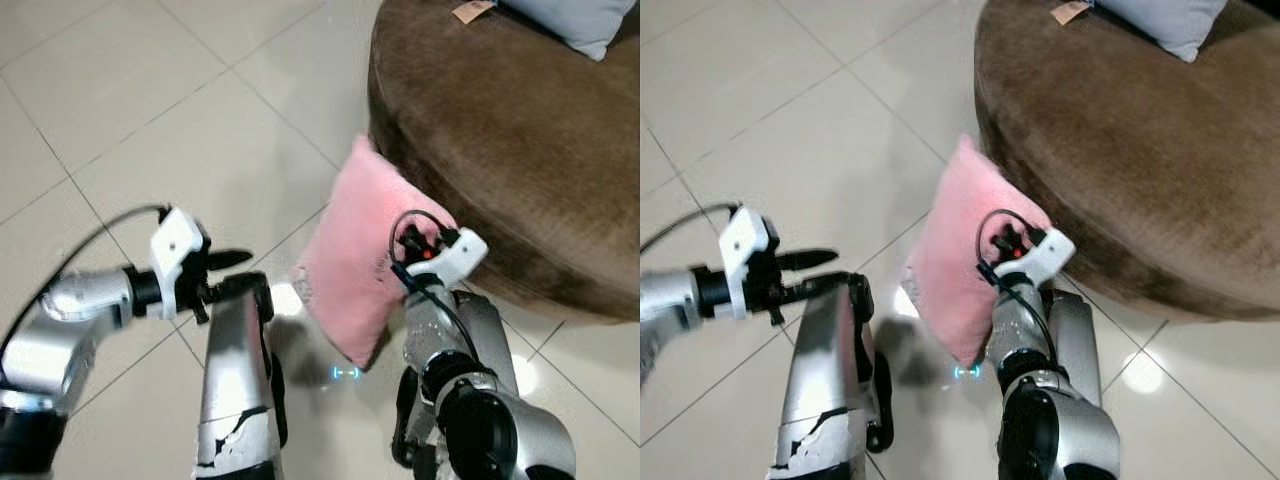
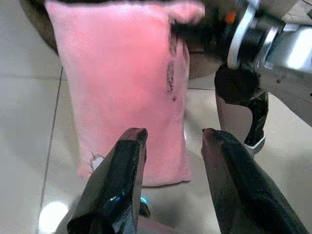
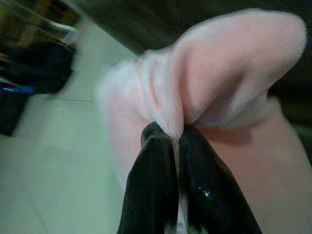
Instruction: Move the pillow to the sofa from floor
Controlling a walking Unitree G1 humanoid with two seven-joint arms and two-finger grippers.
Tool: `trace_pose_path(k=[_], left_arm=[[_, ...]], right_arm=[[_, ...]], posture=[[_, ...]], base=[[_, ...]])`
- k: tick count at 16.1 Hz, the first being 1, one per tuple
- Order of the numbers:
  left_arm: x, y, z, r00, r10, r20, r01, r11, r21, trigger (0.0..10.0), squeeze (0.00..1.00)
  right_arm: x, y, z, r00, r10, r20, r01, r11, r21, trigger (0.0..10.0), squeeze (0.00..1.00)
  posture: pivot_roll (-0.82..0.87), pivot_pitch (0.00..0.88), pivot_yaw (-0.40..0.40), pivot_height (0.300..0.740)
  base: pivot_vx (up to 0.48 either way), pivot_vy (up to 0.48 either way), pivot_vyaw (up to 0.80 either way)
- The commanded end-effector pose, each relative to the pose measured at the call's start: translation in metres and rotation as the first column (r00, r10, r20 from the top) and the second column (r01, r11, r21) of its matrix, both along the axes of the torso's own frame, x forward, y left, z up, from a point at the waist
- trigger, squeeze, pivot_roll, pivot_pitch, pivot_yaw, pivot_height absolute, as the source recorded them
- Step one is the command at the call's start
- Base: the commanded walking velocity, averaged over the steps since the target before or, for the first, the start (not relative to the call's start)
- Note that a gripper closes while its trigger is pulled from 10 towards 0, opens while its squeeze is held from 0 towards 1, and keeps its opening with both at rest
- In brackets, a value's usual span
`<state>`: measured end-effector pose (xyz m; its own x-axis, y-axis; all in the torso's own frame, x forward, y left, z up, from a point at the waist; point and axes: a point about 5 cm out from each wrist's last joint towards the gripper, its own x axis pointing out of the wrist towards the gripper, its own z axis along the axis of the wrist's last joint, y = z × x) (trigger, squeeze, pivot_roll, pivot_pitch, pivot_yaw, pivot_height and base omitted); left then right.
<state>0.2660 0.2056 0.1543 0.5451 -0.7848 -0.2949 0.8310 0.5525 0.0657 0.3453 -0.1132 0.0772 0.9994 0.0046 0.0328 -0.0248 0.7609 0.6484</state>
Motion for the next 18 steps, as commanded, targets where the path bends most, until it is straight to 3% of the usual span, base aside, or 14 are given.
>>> trace_pose_path(k=[1, 2, 3, 5, 7, 8, 10, 11, 12, 15, 16, 17, 18], left_arm=[[-0.004, 0.003, -0.006, 1.000, 0.025, -0.010, -0.025, 1.000, -0.008, 10.0, 0.00], [-0.008, -0.002, -0.012, 0.999, 0.040, -0.015, -0.041, 0.999, -0.035, 10.0, 0.00], [-0.007, -0.008, -0.016, 0.999, 0.042, -0.015, -0.043, 0.997, -0.057, 10.0, 0.00], [-0.004, -0.013, -0.022, 0.998, 0.062, -0.012, -0.063, 0.994, -0.088, 10.0, 0.00], [-0.004, -0.018, -0.031, 0.996, 0.084, -0.015, -0.086, 0.991, -0.104, 10.0, 0.00], [-0.005, -0.022, -0.038, 0.996, 0.091, -0.012, -0.092, 0.989, -0.118, 10.0, 0.00], [0.005, -0.033, -0.044, 0.995, 0.098, 0.013, -0.095, 0.983, -0.160, 10.0, 0.00], [0.010, -0.036, -0.037, 0.994, 0.101, 0.038, -0.093, 0.979, -0.180, 10.0, 0.00], [0.014, -0.042, -0.025, 0.992, 0.107, 0.068, -0.090, 0.972, -0.217, 10.0, 0.00], [0.024, -0.057, -0.002, 0.981, 0.125, 0.146, -0.081, 0.959, -0.273, 10.0, 0.00], [0.030, -0.061, 0.003, 0.973, 0.150, 0.174, -0.096, 0.954, -0.286, 10.0, 0.00], [0.035, -0.063, 0.005, 0.966, 0.173, 0.191, -0.114, 0.952, -0.284, 10.0, 0.00], [0.037, -0.064, 0.005, 0.962, 0.189, 0.199, -0.129, 0.951, -0.279, 10.0, 0.00]], right_arm=[[-0.005, 0.027, 0.006, 0.996, 0.046, 0.071, -0.049, 0.998, 0.050, 0.0, 0.00], [-0.008, 0.044, 0.024, 0.980, 0.091, 0.176, -0.100, 0.994, 0.043, 0.0, 0.00], [-0.011, 0.047, 0.037, 0.968, 0.095, 0.232, -0.104, 0.994, 0.029, 0.0, 0.00], [-0.016, 0.047, 0.072, 0.934, 0.097, 0.345, -0.107, 0.994, 0.010, 0.0, 0.00], [-0.017, 0.035, 0.110, 0.891, 0.079, 0.447, -0.097, 0.995, 0.016, 0.0, 0.00], [-0.018, 0.019, 0.147, 0.848, 0.032, 0.530, -0.064, 0.997, 0.043, 0.0, 0.00], [-0.021, -0.034, 0.222, 0.760, -0.122, 0.639, 0.105, 0.992, 0.064, 0.0, 0.00], [-0.025, -0.054, 0.244, 0.734, -0.165, 0.658, 0.175, 0.983, 0.052, 8.3, 0.00], [-0.035, -0.071, 0.271, 0.680, -0.181, 0.711, 0.233, 0.972, 0.024, 10.0, 0.00], [-0.054, -0.092, 0.300, 0.649, -0.183, 0.739, 0.320, 0.946, -0.046, 10.0, 0.00], [-0.053, -0.094, 0.286, 0.695, -0.169, 0.699, 0.344, 0.932, -0.117, 10.0, 0.00], [-0.046, -0.090, 0.263, 0.772, -0.125, 0.624, 0.313, 0.928, -0.201, 10.0, 0.00], [-0.041, -0.087, 0.247, 0.813, -0.092, 0.575, 0.293, 0.918, -0.268, 10.0, 0.00]], posture=[[0.33, 0.322, 0.068, 0.456], [0.28, 0.297, 0.054, 0.456], [0.23, 0.275, 0.040, 0.456], [0.19, 0.253, 0.035, 0.456], [0.13, 0.209, 0.028, 0.456], [0.10, 0.189, 0.026, 0.456], [0.06, 0.155, 0.021, 0.456], [0.05, 0.140, 0.020, 0.456], [0.03, 0.119, 0.019, 0.456], [0.00, 0.085, 0.010, 0.456], [0.00, 0.078, 0.007, 0.456], [0.00, 0.061, 0.008, 0.461], [-0.01, 0.056, 0.007, 0.466]], base=[[0.000, 0.000, 0.00], [0.000, 0.000, 0.00], [0.000, 0.000, 0.00], [0.000, 0.000, 0.00], [0.000, 0.000, 0.00], [0.000, 0.000, 0.00], [0.000, 0.000, 0.00], [0.000, 0.000, 0.00], [0.000, 0.000, 0.00], [0.000, 0.000, 0.00], [0.000, 0.000, 0.00], [0.000, 0.000, 0.00], [0.000, 0.000, 0.00]])
